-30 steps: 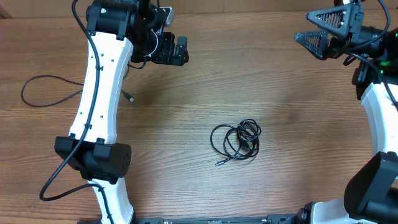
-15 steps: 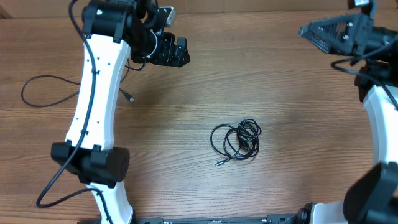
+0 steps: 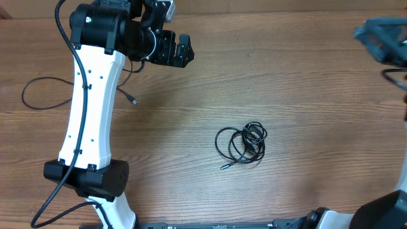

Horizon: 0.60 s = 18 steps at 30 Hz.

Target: Untangle cables

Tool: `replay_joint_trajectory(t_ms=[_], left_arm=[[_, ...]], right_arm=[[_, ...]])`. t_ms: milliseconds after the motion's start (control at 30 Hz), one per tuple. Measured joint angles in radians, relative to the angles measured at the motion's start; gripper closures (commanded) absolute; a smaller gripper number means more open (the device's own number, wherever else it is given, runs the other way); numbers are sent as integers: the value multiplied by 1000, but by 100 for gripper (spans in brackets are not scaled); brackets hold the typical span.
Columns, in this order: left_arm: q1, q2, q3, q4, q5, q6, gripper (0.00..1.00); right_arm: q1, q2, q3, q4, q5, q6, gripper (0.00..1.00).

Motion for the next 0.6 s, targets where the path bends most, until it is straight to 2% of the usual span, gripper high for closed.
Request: replay_joint_trajectory(t_ms=[133,267,367,600], left_arm=[[-3,0,0,32,-87,-50,0],[-3,0,0,35,-135,-77,0],[-3,0,0,36,-149,-85,0],[-3,0,0,40,-164,-96,0]], right_arm=[[-127,3,0,-45,47,-15,1],[-172,3,0,-195,100,-77,1],[-177,3,0,-325,124,-177,1],[-175,3,2,-695,180,-508,1]])
